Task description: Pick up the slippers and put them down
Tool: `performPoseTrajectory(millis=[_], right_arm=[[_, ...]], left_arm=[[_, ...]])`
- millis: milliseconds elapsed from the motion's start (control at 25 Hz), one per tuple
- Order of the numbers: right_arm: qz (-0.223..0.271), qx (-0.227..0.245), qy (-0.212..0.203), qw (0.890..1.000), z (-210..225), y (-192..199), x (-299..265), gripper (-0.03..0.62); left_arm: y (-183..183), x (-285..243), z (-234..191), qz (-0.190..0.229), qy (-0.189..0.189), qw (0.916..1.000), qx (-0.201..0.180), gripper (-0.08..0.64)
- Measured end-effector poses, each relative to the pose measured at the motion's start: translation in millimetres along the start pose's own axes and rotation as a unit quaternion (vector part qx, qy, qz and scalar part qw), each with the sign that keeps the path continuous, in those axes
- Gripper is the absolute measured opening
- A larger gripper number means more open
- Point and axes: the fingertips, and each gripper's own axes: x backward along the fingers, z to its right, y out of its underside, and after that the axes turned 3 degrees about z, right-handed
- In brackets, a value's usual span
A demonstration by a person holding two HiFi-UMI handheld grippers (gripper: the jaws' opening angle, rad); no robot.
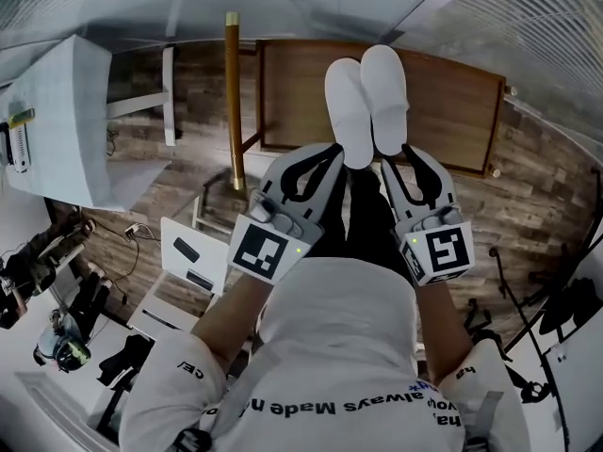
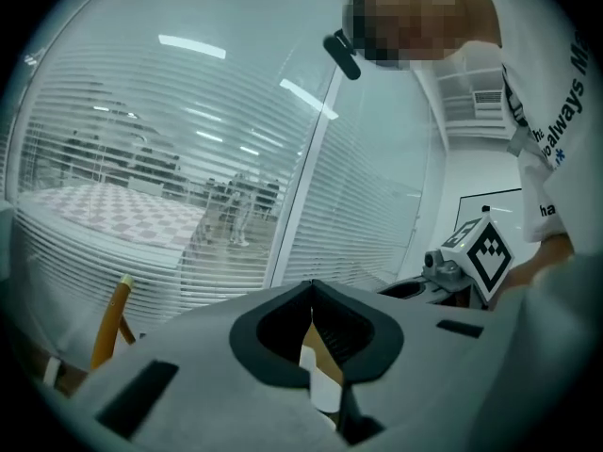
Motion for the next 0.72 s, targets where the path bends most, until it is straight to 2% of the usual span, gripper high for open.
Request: performPoseTrajectory(millis=[200, 360, 720], right_arm=[[-0.031, -0.004, 0.014, 0.999, 12, 48, -26, 0.137], [-0.052, -0.013, 0.023, 0.998, 22, 85, -47, 0.140], [-0.069, -0.035, 0.050, 0.996, 46, 138, -86, 0.170]], left_arm=[[40, -10, -15, -0.009, -0.001, 0.9999, 0.006, 0.012], [72, -16, -27, -0.027, -0.006, 0.9992, 0.028, 0.012], [127, -35, -45, -0.051, -0.006, 0.9983, 0.028, 0.012]])
